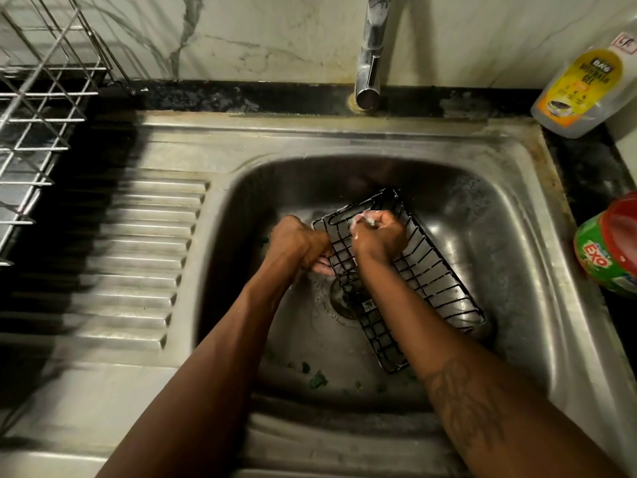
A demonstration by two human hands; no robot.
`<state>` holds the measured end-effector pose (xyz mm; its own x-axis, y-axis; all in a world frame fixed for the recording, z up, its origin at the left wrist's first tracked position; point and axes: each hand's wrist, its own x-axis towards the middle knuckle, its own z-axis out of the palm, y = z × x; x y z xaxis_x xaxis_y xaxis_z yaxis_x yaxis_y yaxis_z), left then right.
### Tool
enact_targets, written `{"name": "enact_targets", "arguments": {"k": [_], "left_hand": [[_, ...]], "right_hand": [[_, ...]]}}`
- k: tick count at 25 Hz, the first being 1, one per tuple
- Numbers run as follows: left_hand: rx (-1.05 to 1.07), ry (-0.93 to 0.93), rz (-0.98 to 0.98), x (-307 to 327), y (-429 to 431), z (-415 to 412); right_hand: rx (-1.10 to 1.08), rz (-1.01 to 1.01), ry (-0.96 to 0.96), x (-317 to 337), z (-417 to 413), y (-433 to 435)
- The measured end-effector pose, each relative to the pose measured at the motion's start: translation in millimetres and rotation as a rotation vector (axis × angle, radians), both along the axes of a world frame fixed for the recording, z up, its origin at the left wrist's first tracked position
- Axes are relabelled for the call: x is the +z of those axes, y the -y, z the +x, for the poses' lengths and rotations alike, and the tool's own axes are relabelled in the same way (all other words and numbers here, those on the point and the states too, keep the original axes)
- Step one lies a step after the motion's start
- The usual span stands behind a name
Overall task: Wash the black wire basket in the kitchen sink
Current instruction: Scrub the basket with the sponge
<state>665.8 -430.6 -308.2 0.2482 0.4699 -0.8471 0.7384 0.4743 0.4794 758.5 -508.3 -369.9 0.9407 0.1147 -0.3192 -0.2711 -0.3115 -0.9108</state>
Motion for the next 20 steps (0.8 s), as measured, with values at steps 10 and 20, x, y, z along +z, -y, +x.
{"name": "enact_targets", "arguments": {"k": [10,20], "left_hand": [[-0.088,-0.076,0.245,10.8,4.3,-9.6],[-0.481,-0.025,0.934,-0.5,4.7,-15.6]], "right_hand": [[0.089,0.077,0.388,19.6,-7.7,13.7],[0.584,-0.155,0.787,22.4,-12.6,11.1]]}}
